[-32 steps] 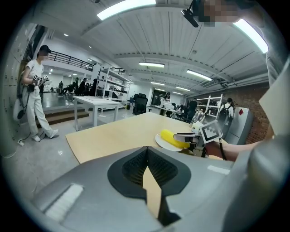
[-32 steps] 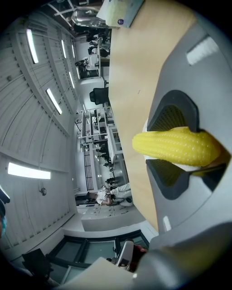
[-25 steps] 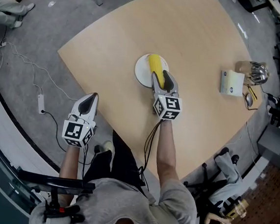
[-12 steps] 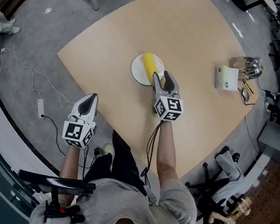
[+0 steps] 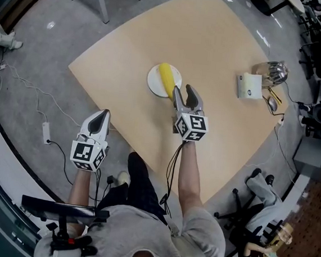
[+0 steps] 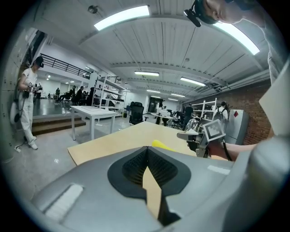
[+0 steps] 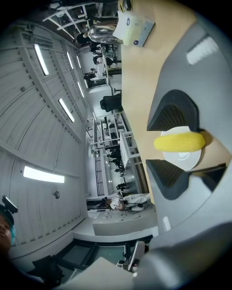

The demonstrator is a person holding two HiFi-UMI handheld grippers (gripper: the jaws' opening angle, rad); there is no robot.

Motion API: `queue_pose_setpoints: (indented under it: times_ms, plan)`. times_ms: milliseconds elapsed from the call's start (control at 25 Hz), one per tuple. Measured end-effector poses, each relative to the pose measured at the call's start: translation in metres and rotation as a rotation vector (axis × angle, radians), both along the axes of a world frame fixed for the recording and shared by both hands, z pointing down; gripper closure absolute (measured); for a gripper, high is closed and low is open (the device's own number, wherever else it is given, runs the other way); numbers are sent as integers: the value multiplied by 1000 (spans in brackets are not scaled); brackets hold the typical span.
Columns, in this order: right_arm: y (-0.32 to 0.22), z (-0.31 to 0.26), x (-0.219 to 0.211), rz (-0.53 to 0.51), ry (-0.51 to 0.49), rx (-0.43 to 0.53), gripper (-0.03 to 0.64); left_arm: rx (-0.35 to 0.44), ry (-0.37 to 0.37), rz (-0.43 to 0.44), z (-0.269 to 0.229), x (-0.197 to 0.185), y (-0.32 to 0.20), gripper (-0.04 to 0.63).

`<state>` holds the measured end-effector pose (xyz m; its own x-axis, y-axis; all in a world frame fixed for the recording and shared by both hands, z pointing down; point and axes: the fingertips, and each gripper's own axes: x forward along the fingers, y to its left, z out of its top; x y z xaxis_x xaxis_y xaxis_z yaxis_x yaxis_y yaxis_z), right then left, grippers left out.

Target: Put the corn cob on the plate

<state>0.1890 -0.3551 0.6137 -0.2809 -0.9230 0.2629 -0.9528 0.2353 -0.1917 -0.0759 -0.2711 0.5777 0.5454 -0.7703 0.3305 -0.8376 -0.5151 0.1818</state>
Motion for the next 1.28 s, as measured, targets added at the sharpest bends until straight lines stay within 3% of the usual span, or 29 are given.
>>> queue_pose_setpoints:
  times_ms: [480,720,1000,1280]
  plan:
    - [45,-44,-9,9,12,37,420,63,11,-10,-38,-13,31,575]
    - [81,-77,-3,20,37,66,422,107,17,4,-73,-6,52,575]
    - [107,-85,6,54,49,85,430,136,38,29,-78,-1,58,575]
    - [169,-111,9,92,30,102,439,179,54,69,-109,7,101,575]
